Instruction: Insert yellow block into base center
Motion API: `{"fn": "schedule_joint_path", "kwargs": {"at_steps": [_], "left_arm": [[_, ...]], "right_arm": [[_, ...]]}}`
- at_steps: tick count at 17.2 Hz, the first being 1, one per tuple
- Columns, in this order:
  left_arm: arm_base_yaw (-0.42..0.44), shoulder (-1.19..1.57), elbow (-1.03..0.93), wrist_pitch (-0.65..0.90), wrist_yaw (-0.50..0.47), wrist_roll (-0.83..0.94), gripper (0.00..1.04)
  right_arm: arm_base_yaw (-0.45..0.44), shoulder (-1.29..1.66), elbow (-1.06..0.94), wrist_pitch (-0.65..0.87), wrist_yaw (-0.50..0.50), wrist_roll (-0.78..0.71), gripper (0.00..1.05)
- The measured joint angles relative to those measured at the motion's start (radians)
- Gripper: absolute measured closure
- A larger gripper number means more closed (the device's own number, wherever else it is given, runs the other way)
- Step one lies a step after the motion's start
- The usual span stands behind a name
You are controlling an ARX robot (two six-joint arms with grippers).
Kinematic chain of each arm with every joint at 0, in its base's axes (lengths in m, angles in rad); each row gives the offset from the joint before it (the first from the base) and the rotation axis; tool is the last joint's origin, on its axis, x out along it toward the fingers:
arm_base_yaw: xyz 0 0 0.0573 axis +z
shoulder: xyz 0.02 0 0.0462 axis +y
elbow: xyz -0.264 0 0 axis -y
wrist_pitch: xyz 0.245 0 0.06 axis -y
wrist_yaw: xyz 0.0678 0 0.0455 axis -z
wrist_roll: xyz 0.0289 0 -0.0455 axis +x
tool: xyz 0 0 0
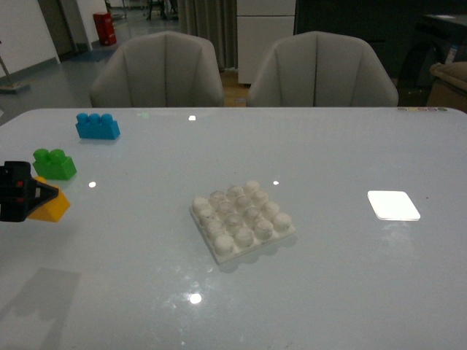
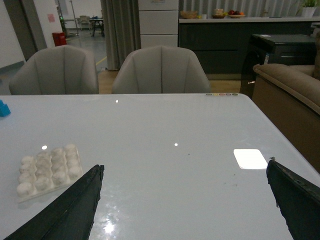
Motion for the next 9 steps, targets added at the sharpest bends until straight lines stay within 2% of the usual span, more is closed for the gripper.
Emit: {"fn": "schedule_joint_path", "kwargs": {"at_steps": [4, 9], "left_arm": [[-0.275, -0.104, -0.073, 0.037, -0.052, -0.118, 0.42], [-0.537, 0.040, 0.040, 0.035, -0.227, -0.267, 0.42]], "right_arm": [[0.000, 0.000, 0.000, 0.000, 0.000, 0.000, 0.06], [0.000, 0.000, 0.000, 0.000, 0.000, 0.000, 0.06]]}}
